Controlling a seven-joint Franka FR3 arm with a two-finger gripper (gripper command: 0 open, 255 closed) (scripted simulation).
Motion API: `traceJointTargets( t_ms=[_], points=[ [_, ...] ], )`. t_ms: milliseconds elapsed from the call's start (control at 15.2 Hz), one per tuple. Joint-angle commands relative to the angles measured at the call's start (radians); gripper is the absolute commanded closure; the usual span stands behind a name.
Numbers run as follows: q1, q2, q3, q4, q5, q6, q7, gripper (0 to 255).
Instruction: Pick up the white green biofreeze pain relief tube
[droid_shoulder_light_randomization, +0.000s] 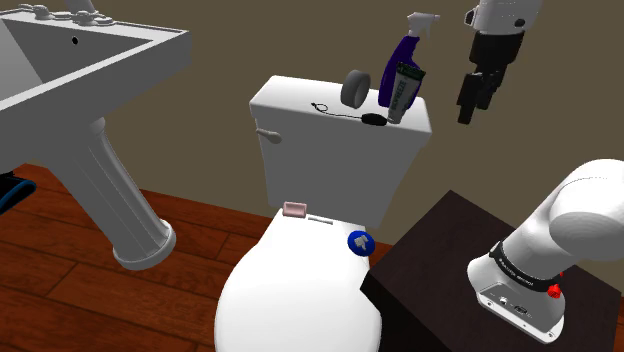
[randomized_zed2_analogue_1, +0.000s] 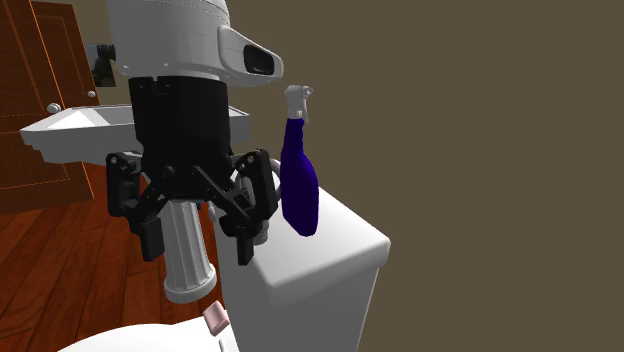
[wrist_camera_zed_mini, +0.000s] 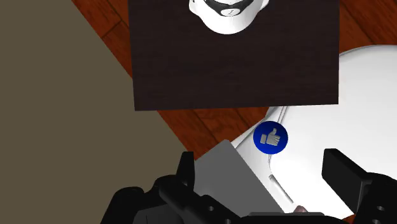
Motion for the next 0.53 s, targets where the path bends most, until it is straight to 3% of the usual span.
traceJointTargets(
  t_ms=[0, 462],
  points=[
    [0.0, 0.0, 0.0, 0.0, 0.0, 0.0, 0.0, 0],
    [-0.039, 0.215, 0.043, 0.19, 0.011, 0.113, 0.133, 0]
  ],
)
